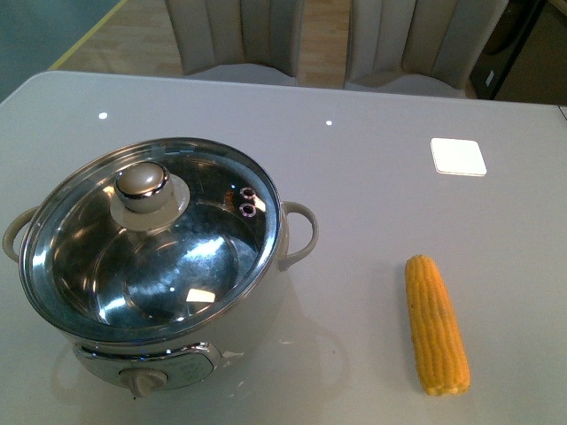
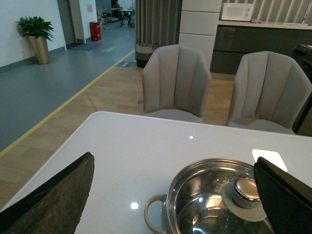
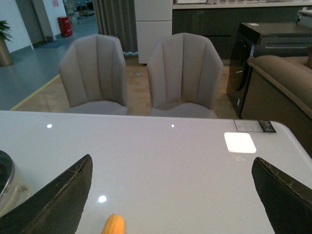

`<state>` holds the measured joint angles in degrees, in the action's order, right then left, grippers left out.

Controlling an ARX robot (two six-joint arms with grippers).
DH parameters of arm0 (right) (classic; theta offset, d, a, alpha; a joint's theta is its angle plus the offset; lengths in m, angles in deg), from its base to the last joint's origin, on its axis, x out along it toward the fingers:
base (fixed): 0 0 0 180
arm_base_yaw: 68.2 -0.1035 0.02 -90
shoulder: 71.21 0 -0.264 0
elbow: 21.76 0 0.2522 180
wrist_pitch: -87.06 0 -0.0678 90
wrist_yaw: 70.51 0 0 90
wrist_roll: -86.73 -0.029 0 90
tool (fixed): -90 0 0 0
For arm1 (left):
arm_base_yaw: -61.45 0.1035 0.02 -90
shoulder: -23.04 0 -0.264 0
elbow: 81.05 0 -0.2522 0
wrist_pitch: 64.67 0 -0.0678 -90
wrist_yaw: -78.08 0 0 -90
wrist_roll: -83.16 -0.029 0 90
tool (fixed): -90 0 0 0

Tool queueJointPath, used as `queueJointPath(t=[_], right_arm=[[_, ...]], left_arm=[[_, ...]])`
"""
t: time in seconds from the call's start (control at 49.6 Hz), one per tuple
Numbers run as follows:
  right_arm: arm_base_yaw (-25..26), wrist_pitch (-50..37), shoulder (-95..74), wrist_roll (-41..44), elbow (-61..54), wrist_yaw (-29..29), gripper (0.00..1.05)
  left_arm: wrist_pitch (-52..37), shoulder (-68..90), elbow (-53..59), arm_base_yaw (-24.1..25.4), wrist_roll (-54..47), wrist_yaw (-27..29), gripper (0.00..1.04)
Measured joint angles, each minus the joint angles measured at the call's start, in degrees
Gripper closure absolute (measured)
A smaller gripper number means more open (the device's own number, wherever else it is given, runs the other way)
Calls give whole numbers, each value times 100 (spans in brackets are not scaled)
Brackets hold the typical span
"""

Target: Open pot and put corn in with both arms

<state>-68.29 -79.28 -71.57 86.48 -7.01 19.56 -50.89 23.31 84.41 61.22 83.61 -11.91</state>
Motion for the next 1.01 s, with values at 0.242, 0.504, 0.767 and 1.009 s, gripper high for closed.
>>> queueJointPath(t=[0.242,0.504,0.767,1.009], right_arm=[[0,0,0,0,0,0,9],[0,0,0,0,0,0,9],[0,0,0,0,0,0,9],[0,2,0,0,0,9,9]], left_arm=[[0,0,0,0,0,0,7],[0,0,0,0,0,0,7],[0,0,0,0,0,0,7],[1622,992,-678,-529,927,1609,7]])
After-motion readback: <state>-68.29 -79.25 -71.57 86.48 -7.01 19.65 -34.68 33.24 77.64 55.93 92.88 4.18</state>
